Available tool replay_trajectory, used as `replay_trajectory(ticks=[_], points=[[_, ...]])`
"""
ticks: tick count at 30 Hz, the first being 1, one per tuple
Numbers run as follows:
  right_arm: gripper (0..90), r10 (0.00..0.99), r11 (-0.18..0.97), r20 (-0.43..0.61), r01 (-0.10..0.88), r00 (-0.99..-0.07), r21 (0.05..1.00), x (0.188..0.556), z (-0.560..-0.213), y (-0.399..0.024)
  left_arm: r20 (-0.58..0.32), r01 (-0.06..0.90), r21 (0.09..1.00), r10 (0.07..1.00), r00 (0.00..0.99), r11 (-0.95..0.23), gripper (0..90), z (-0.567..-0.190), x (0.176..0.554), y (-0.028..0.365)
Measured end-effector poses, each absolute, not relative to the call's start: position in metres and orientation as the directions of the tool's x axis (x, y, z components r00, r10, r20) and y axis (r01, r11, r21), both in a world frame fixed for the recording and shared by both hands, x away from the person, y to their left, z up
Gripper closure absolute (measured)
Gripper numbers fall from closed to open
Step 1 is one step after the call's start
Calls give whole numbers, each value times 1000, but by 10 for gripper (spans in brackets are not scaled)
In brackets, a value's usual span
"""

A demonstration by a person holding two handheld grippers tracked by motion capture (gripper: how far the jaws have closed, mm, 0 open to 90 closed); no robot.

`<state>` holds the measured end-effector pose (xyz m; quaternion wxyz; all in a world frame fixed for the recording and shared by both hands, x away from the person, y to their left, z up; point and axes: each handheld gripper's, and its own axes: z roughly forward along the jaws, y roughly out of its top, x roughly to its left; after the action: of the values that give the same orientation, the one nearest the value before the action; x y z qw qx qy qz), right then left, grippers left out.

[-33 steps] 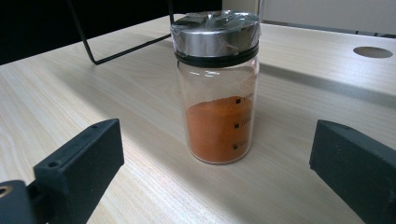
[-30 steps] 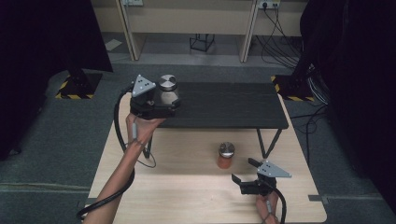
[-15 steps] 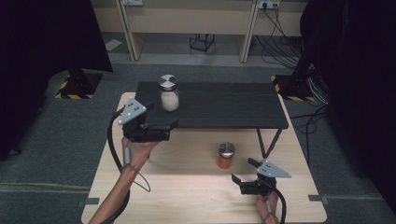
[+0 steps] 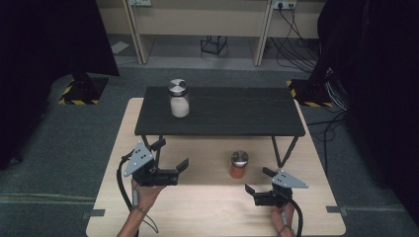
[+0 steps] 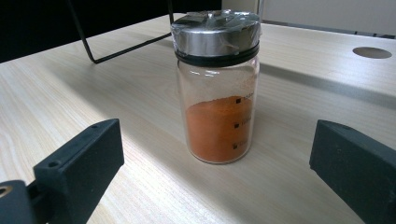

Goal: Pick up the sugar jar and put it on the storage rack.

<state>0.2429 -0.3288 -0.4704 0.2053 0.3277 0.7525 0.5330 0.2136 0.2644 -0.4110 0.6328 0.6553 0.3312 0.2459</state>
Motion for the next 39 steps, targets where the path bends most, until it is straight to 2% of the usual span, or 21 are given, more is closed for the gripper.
replay_trajectory(ticks=[5,6,15,21,29,31,39], points=[[30,712,217,40,274,-701,937,243,-470,-329,-111,139,990,737,667,23,2,-435,214,265],[30,711,217,41,275,-702,937,243,-470,-329,-125,149,988,730,672,33,2,-450,214,263],[30,709,221,40,275,-705,936,243,-470,-328,-115,153,988,727,677,14,2,-485,213,263],[30,704,230,34,272,-709,934,244,-469,-327,-118,167,986,734,669,6,3,-495,212,264],[30,699,238,27,268,-715,933,245,-469,-327,-72,162,985,734,675,-52,13,-514,212,258],[30,698,239,27,268,-716,933,245,-469,-327,-70,206,974,747,661,-91,18,-510,216,253],[30,697,243,24,267,-717,932,245,-468,-326,-62,194,976,741,668,-94,16,-512,214,251]])
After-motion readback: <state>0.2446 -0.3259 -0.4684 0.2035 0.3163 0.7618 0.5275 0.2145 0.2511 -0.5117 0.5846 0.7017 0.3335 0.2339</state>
